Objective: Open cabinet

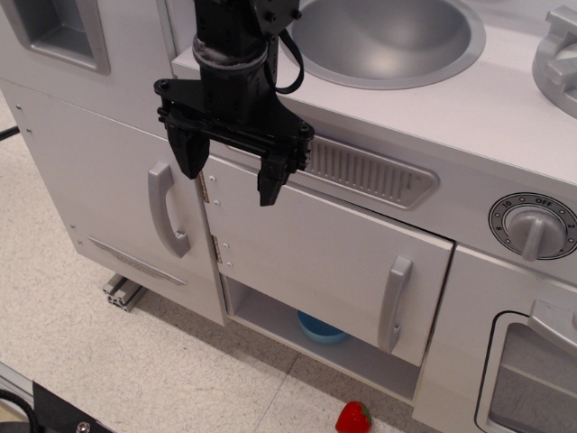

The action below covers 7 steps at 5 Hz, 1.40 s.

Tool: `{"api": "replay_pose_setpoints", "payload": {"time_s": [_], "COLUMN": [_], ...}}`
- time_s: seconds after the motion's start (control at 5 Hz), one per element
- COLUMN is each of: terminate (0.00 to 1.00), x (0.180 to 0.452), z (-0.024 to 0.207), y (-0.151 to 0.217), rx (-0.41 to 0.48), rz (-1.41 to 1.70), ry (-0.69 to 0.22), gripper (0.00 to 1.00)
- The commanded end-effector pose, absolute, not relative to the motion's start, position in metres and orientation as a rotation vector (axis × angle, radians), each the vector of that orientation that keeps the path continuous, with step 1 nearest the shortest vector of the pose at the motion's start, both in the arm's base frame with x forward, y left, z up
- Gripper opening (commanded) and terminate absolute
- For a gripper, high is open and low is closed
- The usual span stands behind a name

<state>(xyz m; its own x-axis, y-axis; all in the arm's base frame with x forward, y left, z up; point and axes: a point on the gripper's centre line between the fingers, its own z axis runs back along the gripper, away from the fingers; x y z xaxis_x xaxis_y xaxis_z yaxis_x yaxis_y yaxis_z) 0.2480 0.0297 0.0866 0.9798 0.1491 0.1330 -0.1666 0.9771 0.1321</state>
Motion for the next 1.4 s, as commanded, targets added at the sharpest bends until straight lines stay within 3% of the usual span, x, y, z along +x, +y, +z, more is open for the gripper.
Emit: {"api": "replay_pose_setpoints", "payload": {"time_s": [0.0, 0.4, 0.8, 1.2], "terminate": [0.00, 0.00, 0.00, 0.00], "x": [0.248, 0.260, 0.279, 0.298], "z": [0.087, 0.042, 0.003, -0.026], "y": [0.030, -0.034, -0.090, -0.106], "rx": [0.143, 0.023, -0.052, -0.002], "rz": [0.159, -0.013, -0.037, -0.014], "ry": [-0.123, -0.239, -0.294, -0.340], "gripper": [1.00, 1.00, 1.00, 1.00]}}
